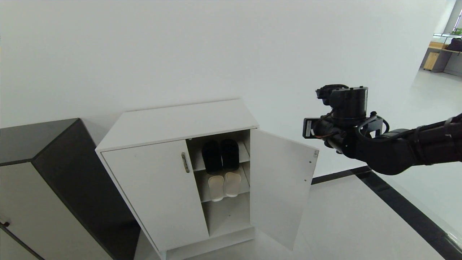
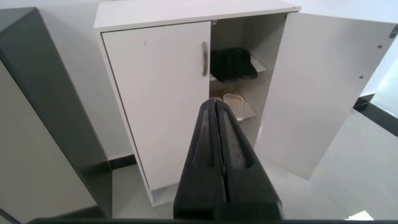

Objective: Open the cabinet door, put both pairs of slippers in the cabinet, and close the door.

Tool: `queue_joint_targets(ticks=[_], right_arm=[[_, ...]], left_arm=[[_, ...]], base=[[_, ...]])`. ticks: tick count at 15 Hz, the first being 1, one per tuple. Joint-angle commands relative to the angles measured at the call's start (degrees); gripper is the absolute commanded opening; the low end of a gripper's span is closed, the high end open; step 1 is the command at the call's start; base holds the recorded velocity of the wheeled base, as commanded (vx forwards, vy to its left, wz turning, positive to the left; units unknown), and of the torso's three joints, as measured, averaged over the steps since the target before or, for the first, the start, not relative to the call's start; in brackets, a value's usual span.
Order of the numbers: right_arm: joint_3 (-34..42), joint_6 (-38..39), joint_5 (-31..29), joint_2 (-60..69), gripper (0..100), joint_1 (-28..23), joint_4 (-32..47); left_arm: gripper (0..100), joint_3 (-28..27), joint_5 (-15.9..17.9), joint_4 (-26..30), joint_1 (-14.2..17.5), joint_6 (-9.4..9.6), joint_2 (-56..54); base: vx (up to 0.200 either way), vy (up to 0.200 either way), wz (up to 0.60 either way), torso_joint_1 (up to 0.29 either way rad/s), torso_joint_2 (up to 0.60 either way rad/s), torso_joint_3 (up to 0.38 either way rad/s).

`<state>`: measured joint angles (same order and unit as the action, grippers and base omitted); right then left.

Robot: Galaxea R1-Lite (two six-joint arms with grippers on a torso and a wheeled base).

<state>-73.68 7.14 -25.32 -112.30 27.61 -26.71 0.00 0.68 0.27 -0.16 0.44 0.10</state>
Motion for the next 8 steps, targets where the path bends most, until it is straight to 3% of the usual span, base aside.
queue_joint_targets(ticks=[1, 8], right_arm=[[-3.58, 0.06, 1.15, -4.24, 0, -2.04, 1.92], [-12.54, 0.24, 2.56, -12.77, 0, -4.41, 5.26]], left_arm=[[0, 0.00, 0.02, 0.00, -0.02, 0.00, -0.01], [0, 0.00, 0.02, 0.00, -0.02, 0.00, -0.01]], base=[[0.000, 0.000, 0.00, 0.000, 0.00, 0.000], [0.000, 0.000, 0.00, 0.000, 0.00, 0.000]])
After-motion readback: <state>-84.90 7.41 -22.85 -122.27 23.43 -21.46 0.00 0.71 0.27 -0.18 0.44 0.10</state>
